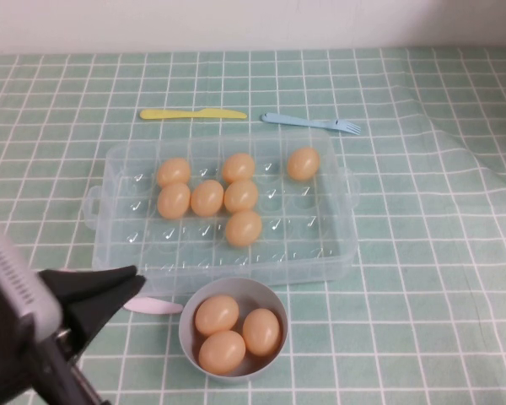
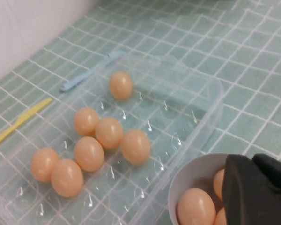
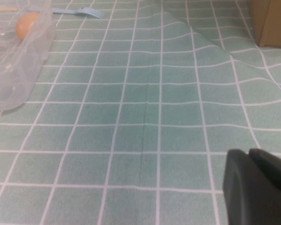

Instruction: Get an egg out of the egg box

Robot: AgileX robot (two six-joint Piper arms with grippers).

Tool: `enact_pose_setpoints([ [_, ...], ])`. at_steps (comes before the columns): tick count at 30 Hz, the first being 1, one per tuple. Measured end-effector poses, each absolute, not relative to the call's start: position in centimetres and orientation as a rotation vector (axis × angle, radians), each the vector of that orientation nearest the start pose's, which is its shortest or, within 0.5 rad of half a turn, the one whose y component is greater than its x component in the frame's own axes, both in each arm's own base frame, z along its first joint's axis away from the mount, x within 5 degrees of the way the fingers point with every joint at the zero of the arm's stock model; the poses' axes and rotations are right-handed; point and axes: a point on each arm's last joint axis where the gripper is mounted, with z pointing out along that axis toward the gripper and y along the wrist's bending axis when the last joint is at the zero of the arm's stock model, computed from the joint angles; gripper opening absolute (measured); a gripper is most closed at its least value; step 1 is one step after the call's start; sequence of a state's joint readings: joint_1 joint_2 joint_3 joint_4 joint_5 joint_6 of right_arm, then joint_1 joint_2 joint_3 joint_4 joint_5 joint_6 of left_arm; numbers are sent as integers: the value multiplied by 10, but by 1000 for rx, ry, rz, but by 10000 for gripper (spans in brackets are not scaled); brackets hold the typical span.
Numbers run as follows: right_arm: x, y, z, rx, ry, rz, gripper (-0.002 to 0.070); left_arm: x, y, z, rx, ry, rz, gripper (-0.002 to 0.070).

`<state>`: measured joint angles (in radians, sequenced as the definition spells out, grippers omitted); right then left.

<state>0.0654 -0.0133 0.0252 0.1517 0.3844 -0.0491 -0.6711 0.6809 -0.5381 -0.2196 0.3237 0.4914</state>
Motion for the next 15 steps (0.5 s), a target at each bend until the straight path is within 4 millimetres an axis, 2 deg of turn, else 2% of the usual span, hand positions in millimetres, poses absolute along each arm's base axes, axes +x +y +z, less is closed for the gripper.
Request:
enact_pose_setpoints([
  [7,52,9,171,-14,1878,161,-17,98,-85,290,912,1700,-326,-2],
  [15,52,9,171,-14,1878,161,-17,97,-86,288,868,1724,-379,-2],
])
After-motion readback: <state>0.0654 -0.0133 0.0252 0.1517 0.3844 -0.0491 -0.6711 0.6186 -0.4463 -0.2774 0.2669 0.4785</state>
